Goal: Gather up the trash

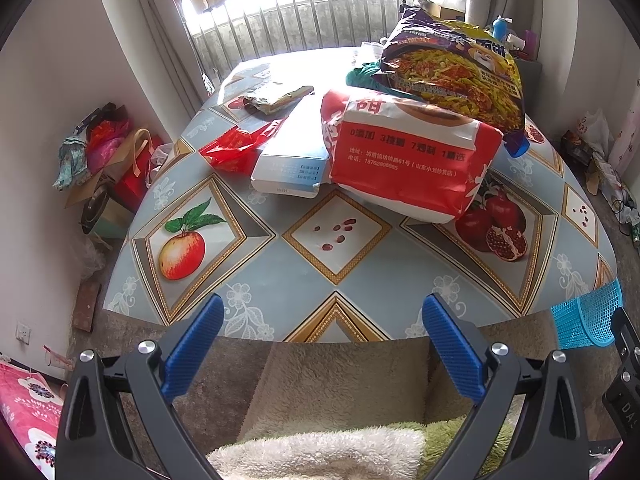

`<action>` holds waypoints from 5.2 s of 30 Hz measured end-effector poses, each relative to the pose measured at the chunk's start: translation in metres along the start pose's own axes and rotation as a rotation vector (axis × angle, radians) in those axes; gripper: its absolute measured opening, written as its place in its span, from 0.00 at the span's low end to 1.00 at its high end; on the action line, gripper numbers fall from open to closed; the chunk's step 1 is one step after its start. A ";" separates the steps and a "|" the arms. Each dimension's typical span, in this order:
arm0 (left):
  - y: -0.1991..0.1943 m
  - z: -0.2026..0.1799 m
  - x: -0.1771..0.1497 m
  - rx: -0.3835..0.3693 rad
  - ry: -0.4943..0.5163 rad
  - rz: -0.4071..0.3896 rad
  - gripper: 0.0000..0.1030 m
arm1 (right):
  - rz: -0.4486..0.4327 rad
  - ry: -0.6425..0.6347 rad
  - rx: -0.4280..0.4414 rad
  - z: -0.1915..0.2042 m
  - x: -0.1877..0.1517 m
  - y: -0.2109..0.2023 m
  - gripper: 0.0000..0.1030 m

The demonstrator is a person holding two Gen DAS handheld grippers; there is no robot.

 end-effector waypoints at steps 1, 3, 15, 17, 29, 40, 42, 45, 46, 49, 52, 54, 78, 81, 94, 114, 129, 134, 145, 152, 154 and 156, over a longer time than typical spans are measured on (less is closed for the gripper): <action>0.000 0.000 0.000 0.000 0.000 -0.001 0.95 | -0.001 0.000 0.000 0.000 0.000 0.000 0.92; 0.000 0.001 0.000 0.000 0.000 -0.001 0.95 | -0.001 0.000 0.000 0.000 0.000 0.000 0.92; 0.001 0.000 0.000 0.001 0.000 -0.001 0.95 | 0.000 0.002 0.006 0.000 0.001 0.000 0.92; 0.001 0.000 0.000 0.001 0.001 -0.001 0.94 | -0.001 0.002 0.006 0.000 0.001 0.000 0.92; 0.002 0.002 -0.003 0.004 0.000 -0.001 0.95 | -0.002 0.007 0.009 -0.002 0.001 -0.001 0.92; 0.003 0.005 -0.001 0.013 -0.004 -0.010 0.95 | -0.006 0.019 0.019 -0.003 0.000 0.000 0.92; 0.003 0.008 0.000 0.013 -0.010 -0.020 0.95 | -0.010 0.016 0.023 -0.002 0.001 0.000 0.92; 0.002 0.011 0.007 0.019 -0.018 -0.047 0.95 | -0.021 0.010 0.030 0.000 0.004 0.001 0.92; 0.002 0.014 0.010 0.025 -0.022 -0.059 0.95 | -0.024 0.008 0.033 0.001 0.006 0.001 0.92; 0.001 0.026 0.020 0.045 -0.038 -0.107 0.95 | -0.046 -0.003 0.051 0.005 0.015 0.002 0.92; 0.004 0.042 0.034 0.068 -0.071 -0.139 0.95 | -0.089 -0.032 0.079 0.012 0.029 -0.002 0.92; 0.009 0.056 0.046 0.069 -0.098 -0.144 0.95 | -0.127 -0.058 0.101 0.019 0.043 -0.004 0.92; 0.148 0.149 0.143 -0.143 -0.239 -0.087 0.71 | -0.038 -0.373 0.749 0.221 0.243 0.046 0.92; 0.170 0.138 0.136 -0.149 -0.192 -0.038 0.61 | 0.037 -0.403 0.765 0.246 0.245 0.064 0.92; 0.240 0.164 0.161 0.005 -0.139 -0.014 0.36 | 0.238 -0.505 0.754 0.320 0.251 0.119 0.90; 0.252 0.173 0.172 -0.056 -0.197 -0.014 0.19 | 0.604 -0.631 0.585 0.370 0.236 0.238 0.86; 0.241 0.190 0.169 -0.092 -0.286 -0.039 0.00 | 0.482 -0.652 0.556 0.368 0.250 0.215 0.53; 0.219 0.199 0.172 -0.100 -0.323 -0.078 0.00 | 0.427 -0.619 0.601 0.354 0.269 0.189 0.53; 0.129 0.215 0.181 -0.156 -0.371 -0.210 0.00 | 0.263 -0.508 0.731 0.308 0.294 0.107 0.52; 0.049 0.204 0.186 -0.225 -0.331 -0.332 0.00 | 0.116 -0.400 0.787 0.236 0.293 0.042 0.52; 0.044 0.201 0.186 -0.261 -0.329 -0.314 0.00 | 0.082 -0.357 0.780 0.204 0.288 0.029 0.52; 0.051 0.196 0.186 -0.334 -0.348 -0.258 0.00 | 0.053 -0.320 0.767 0.176 0.281 0.018 0.52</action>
Point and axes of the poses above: each gripper's, at about its wrist camera, not at the fingertips, and y roughly the way its jaws point, z to its left, x to its top, the point moved 4 cm from there along y, roughly the way its jaws point, and after that the axes turned 11 degrees about x, right-handed, at the moved point
